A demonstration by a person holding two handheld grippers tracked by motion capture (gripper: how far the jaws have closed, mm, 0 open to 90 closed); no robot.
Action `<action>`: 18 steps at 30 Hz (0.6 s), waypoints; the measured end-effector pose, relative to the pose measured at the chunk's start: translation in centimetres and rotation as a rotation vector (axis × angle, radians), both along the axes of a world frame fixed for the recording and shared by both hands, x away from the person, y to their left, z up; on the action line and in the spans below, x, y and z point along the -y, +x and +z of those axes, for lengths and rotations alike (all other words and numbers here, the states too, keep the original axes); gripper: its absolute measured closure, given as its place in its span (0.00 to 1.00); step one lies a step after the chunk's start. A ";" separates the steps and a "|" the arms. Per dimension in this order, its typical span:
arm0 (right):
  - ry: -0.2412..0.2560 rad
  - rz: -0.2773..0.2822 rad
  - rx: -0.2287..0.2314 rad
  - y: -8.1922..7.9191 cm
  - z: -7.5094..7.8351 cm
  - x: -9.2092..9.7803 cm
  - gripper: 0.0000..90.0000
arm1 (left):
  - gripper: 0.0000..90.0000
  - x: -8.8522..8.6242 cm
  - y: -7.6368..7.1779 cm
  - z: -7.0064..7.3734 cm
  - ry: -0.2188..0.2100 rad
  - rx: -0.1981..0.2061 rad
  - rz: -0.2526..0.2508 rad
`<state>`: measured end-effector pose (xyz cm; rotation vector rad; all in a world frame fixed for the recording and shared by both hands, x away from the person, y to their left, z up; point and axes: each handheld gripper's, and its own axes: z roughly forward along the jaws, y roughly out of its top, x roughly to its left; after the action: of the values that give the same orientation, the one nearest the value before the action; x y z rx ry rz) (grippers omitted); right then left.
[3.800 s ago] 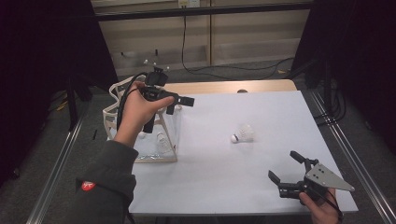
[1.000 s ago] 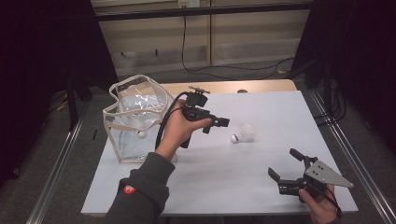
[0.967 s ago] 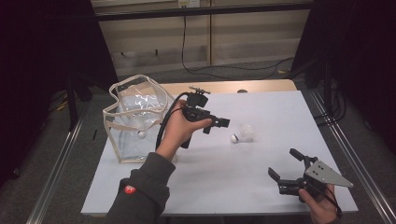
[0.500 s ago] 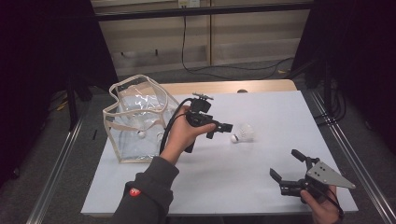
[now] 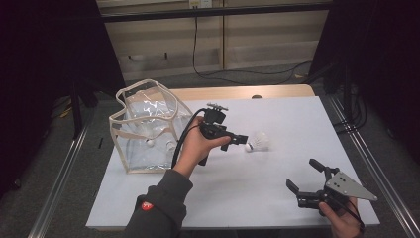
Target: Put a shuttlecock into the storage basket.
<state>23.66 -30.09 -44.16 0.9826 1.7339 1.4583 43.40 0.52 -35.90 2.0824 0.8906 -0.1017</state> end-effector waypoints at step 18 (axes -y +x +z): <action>-0.005 0.003 -0.004 0.0 0.0 0.0 0.01 | 0.06 0.3 -0.2 -2.1 0.019 -0.003 0.008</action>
<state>23.68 -30.06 -44.16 0.9807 1.7416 1.4544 43.23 0.19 -38.04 2.0967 0.9045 -0.0927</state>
